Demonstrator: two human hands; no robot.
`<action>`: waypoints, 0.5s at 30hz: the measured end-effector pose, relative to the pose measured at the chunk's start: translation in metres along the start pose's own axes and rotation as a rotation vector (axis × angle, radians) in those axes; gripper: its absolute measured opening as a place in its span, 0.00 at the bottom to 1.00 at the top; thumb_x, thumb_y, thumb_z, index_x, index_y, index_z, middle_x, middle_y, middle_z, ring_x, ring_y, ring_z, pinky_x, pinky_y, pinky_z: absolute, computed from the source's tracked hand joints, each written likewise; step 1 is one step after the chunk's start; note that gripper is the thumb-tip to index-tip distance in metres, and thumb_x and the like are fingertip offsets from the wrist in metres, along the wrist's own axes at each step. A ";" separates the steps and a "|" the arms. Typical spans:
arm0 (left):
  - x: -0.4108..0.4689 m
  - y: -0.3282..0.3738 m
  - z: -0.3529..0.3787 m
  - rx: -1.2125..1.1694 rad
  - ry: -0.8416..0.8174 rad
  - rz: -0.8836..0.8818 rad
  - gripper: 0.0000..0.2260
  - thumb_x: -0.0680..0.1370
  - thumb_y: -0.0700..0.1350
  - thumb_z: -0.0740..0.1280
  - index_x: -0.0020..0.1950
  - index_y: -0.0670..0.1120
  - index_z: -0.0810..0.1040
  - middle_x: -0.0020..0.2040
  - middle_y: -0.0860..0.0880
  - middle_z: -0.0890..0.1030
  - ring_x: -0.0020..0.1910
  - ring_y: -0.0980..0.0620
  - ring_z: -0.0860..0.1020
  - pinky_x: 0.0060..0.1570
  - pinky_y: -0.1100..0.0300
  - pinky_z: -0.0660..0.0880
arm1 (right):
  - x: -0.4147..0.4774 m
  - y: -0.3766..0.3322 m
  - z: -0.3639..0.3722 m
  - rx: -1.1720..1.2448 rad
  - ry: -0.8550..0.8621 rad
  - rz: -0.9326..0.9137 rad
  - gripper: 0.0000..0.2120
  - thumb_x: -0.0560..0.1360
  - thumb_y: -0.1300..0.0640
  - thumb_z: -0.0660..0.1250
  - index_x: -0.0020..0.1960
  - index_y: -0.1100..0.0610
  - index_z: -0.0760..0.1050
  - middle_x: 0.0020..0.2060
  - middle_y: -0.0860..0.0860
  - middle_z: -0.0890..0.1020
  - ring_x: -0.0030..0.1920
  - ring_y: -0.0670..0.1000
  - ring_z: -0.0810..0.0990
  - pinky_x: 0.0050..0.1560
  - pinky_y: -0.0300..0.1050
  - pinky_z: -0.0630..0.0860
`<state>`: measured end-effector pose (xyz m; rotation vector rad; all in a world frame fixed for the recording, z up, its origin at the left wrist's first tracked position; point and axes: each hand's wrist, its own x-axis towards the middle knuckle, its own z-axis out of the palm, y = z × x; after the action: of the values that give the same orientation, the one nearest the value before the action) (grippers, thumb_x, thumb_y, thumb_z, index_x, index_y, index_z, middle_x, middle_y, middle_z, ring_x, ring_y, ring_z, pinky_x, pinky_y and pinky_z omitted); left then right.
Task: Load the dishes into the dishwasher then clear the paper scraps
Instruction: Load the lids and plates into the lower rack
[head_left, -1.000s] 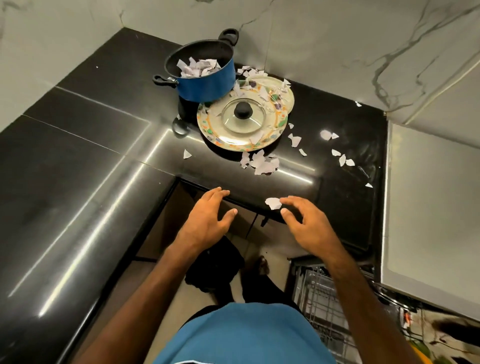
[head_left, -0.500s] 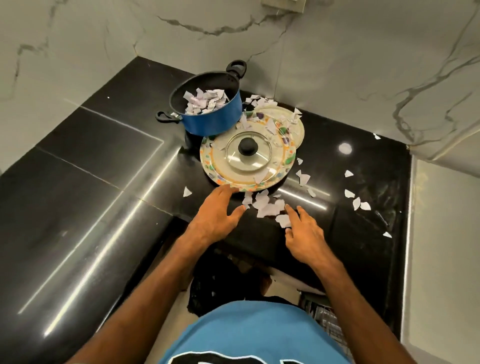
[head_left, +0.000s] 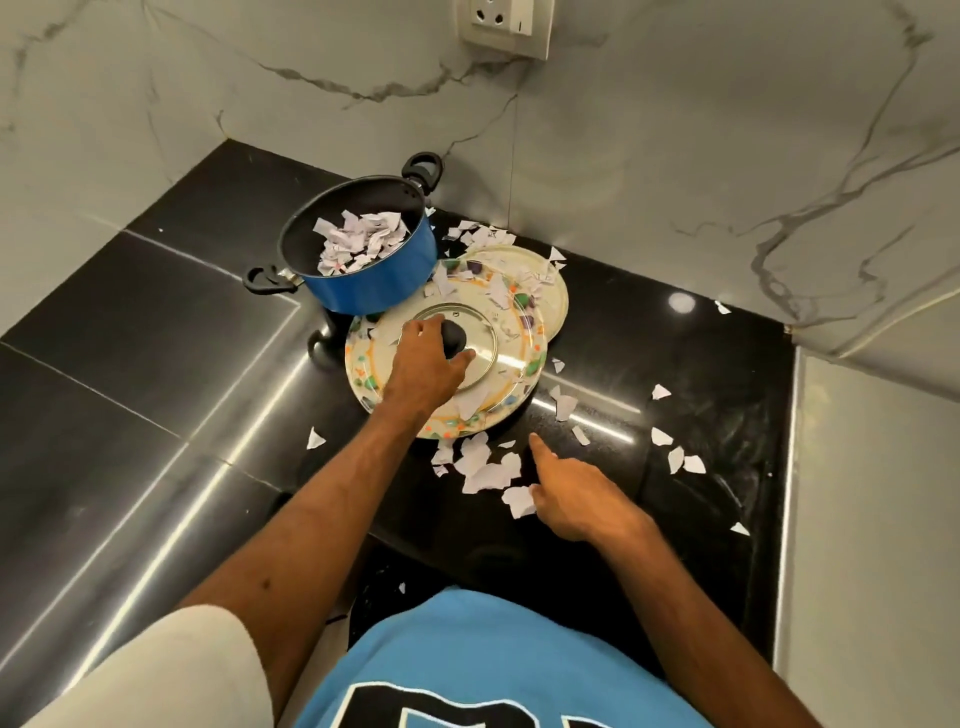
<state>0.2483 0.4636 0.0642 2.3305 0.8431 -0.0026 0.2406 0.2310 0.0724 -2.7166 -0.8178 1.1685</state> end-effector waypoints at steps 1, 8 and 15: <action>0.004 0.001 0.001 0.015 0.004 -0.012 0.32 0.77 0.54 0.73 0.77 0.45 0.67 0.73 0.42 0.67 0.69 0.43 0.71 0.68 0.52 0.69 | 0.001 0.002 -0.003 0.010 -0.013 -0.004 0.37 0.85 0.54 0.60 0.85 0.48 0.41 0.78 0.58 0.69 0.74 0.61 0.72 0.73 0.63 0.70; 0.021 0.002 -0.005 0.060 0.030 -0.074 0.28 0.74 0.53 0.76 0.71 0.47 0.75 0.65 0.43 0.77 0.61 0.45 0.77 0.59 0.52 0.76 | 0.003 0.014 -0.004 0.081 -0.012 -0.038 0.33 0.85 0.50 0.59 0.85 0.48 0.47 0.76 0.57 0.71 0.73 0.60 0.73 0.73 0.60 0.71; -0.021 0.003 -0.027 0.070 0.171 0.230 0.25 0.73 0.48 0.77 0.68 0.47 0.75 0.64 0.44 0.73 0.59 0.47 0.74 0.52 0.61 0.69 | -0.002 0.026 0.003 0.134 0.077 -0.041 0.27 0.85 0.47 0.59 0.82 0.47 0.59 0.75 0.55 0.73 0.73 0.59 0.73 0.72 0.58 0.72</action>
<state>0.2280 0.4656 0.0916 2.5081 0.6596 0.2723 0.2493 0.2073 0.0645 -2.6060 -0.7529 1.0623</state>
